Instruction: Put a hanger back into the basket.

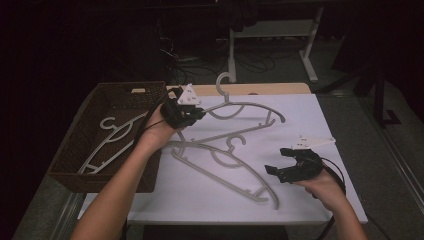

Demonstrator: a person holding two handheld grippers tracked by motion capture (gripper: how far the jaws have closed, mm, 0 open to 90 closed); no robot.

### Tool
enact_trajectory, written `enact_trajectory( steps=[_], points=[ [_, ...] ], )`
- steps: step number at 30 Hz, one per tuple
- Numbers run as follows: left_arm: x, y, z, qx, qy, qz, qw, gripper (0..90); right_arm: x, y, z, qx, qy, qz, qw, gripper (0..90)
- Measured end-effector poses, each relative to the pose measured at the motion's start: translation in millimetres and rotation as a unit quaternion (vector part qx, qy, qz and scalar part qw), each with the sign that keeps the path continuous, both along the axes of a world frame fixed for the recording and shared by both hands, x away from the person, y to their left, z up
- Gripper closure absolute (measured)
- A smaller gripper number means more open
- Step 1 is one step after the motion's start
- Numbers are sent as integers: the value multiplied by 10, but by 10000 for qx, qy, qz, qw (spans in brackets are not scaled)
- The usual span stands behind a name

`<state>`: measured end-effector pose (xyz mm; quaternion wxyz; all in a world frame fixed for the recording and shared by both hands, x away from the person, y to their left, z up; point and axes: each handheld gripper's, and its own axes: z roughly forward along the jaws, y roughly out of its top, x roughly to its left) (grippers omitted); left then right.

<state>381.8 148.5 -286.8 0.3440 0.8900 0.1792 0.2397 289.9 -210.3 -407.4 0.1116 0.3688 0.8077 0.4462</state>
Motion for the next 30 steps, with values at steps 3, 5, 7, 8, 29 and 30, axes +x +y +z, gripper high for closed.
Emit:
enact_trajectory(
  steps=[3, 5, 7, 8, 29, 30],
  points=[
    [-4, 145, 106, -60, 1, 90, 9999, 830, 4, 23, -48, -61, 22, -2, 10000, 132],
    [-6, 263, 171, -99, 8, 145, 9998, 830, 1, 34, -74, -80, 18, -18, 10000, 131],
    [-12, 396, 236, -144, -5, 232, 9996, 830, -5, 41, -95, -98, 6, -66, 9999, 130],
    [-18, 465, 267, -167, -13, 276, 9995, 829, -6, 38, -108, -119, -12, -80, 9999, 128],
    [-249, 2133, 626, -533, -369, 1658, 9840, 830, -140, -92, -433, -209, -102, -351, 9991, 3],
    [-256, 2185, 615, -534, -360, 1707, 9832, 830, -141, -95, -431, -204, -116, -361, 9991, 3]
  ],
)
